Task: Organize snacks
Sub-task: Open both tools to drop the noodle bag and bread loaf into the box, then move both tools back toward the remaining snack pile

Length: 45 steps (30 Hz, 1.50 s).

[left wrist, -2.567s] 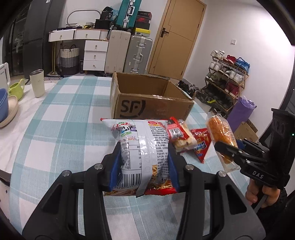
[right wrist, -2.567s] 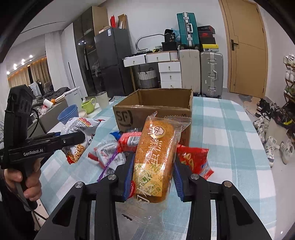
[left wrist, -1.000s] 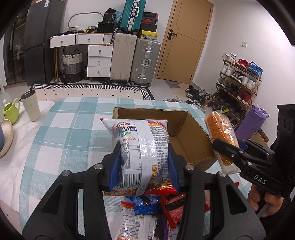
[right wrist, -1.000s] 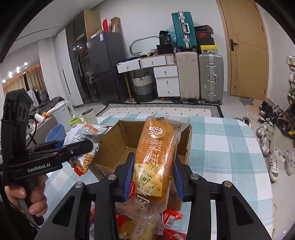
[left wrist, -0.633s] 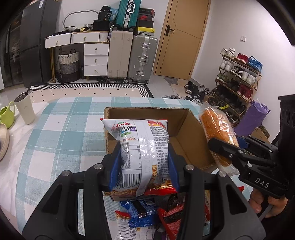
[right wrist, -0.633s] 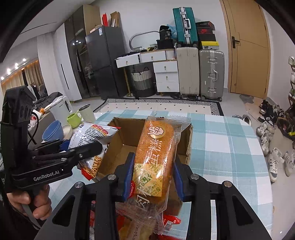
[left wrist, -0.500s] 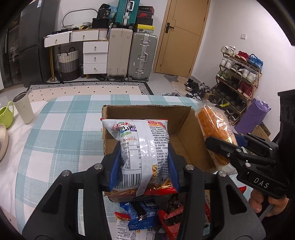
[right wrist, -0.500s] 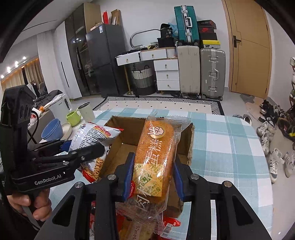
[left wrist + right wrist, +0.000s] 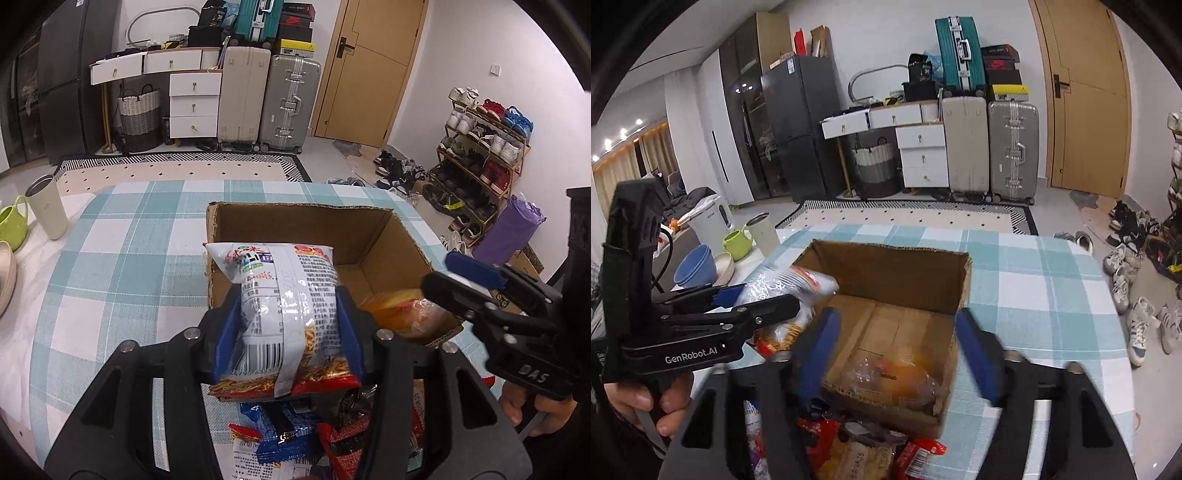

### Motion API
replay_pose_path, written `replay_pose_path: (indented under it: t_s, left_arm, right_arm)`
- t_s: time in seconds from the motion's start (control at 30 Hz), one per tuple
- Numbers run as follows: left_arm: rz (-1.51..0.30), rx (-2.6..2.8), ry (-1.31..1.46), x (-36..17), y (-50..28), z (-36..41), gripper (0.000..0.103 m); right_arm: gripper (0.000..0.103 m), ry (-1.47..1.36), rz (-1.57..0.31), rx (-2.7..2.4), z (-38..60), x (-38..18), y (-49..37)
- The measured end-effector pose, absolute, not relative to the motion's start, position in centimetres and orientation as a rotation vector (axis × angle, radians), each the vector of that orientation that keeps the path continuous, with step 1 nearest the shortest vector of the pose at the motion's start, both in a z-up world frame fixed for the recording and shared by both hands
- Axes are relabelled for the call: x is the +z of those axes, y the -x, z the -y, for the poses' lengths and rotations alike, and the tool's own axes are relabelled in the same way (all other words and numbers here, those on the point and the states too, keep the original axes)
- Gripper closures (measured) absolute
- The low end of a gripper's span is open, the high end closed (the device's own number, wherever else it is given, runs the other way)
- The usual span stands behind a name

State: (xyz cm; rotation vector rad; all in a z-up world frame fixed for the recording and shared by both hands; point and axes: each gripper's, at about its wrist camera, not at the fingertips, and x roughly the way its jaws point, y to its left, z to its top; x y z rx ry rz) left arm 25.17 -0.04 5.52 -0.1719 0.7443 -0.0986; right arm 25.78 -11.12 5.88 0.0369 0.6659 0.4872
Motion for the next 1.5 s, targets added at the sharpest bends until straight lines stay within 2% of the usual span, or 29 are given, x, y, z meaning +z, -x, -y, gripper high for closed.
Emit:
replay_pose_path:
  t_s: [0.03, 0.1, 0.17, 0.23, 0.5, 0.83, 1.5]
  left_arm:
    - [-0.743, -0.091, 0.169, 5.6, -25.0, -0.1, 0.034]
    - [-0.733, -0.095, 0.174, 6.2, -24.2, -0.3, 0.019]
    - [-0.720, -0.098, 0.177, 6.8, -23.0, -0.6, 0.016]
    - [-0.714, -0.089, 0.180, 7.3, -21.7, -0.8, 0.001]
    - [-0.678, -0.075, 0.161, 8.3, -15.6, -1.3, 0.001]
    - [-0.690, -0.061, 0.178, 6.7, -10.4, -2.1, 0.001]
    - [-0.761, -0.038, 0.150, 2.8, -9.8, -1.8, 0.001]
  right_arm:
    - [0.009, -0.041, -0.653, 0.469, 11.7, 6.3, -25.3]
    - [0.004, -0.045, -0.648, 0.451, 12.5, 6.6, -24.7]
    - [0.001, -0.049, -0.644, 0.419, 13.6, 7.0, -23.9]
    - [0.001, -0.060, -0.641, 0.400, 14.6, 7.3, -22.9]
    - [0.001, -0.086, -0.619, 0.395, 17.5, 8.3, -18.8]
    - [0.001, -0.027, -0.660, 0.414, 17.2, 6.7, -14.5]
    - [0.001, -0.012, -0.790, 0.398, 17.8, 0.7, -13.1]
